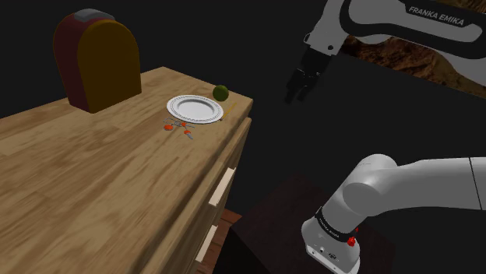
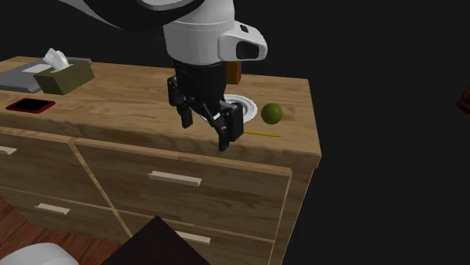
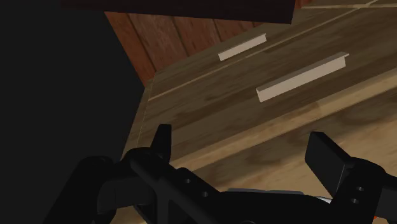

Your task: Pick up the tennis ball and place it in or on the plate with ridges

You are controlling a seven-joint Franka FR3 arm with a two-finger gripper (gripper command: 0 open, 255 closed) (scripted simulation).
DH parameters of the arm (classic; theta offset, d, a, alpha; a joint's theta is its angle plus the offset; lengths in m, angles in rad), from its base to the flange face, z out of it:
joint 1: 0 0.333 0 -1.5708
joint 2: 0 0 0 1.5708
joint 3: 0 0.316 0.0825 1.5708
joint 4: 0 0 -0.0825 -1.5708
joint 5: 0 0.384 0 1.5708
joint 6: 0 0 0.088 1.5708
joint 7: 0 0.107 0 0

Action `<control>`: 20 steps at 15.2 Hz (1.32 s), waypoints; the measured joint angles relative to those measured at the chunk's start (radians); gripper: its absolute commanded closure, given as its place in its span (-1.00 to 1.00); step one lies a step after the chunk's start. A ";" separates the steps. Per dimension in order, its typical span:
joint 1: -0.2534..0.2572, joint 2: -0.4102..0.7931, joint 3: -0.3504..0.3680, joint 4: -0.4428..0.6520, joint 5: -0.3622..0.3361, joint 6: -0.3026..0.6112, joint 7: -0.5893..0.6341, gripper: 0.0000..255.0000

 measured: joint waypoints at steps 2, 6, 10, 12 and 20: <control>0.001 0.018 0.001 0.007 -0.001 0.011 -0.002 -1.00; 0.006 0.158 0.009 0.073 -0.012 0.079 -0.019 -1.00; 0.010 0.313 0.018 0.157 -0.026 0.144 -0.034 -1.00; 0.013 0.394 0.025 0.210 -0.033 0.170 -0.037 -1.00; 0.021 0.732 0.044 0.492 -0.076 0.214 -0.051 -1.00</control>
